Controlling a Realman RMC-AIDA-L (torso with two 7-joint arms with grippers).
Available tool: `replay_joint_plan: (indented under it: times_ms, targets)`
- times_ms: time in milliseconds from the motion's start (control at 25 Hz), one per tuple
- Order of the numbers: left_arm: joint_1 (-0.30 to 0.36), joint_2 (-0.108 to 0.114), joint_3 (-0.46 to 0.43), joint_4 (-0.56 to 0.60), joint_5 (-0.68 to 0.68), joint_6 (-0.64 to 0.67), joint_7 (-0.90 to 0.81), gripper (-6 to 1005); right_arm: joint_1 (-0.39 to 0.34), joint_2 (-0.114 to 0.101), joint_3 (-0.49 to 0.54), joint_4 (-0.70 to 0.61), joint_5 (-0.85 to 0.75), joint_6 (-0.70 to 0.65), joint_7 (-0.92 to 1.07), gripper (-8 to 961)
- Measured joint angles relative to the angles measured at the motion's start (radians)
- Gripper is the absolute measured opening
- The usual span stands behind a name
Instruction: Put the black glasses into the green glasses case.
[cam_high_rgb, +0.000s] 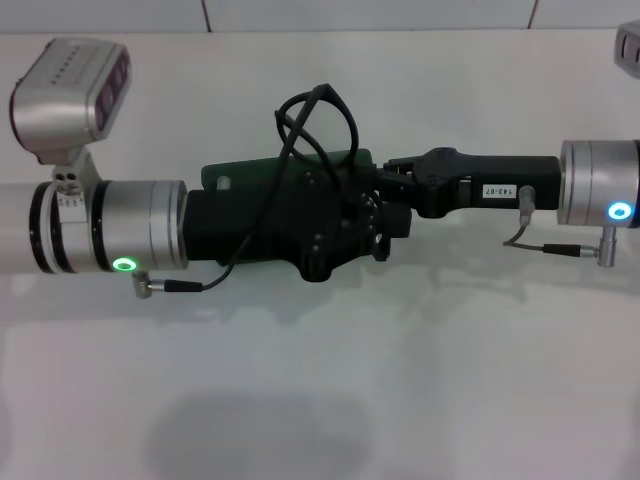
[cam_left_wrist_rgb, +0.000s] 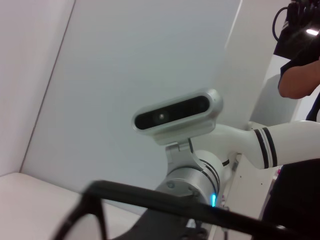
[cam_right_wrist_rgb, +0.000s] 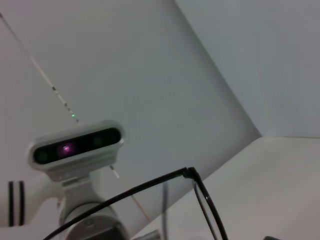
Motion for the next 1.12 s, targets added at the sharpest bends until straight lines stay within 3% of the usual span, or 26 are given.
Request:
replay_joint_plan:
  times_ms: [880, 1120]
  targets:
    - [-0.012, 0.001, 0.004, 0.001, 0.000, 0.003, -0.007, -3, -0.007, -0.002, -0.021, -0.003, 0.003, -0.041, -0.013, 32]
    - [0.000, 0.001, 0.000, 0.001, 0.000, 0.028, -0.008, -3, -0.054, -0.010, 0.054, -0.044, 0.003, -0.036, -0.015, 32]
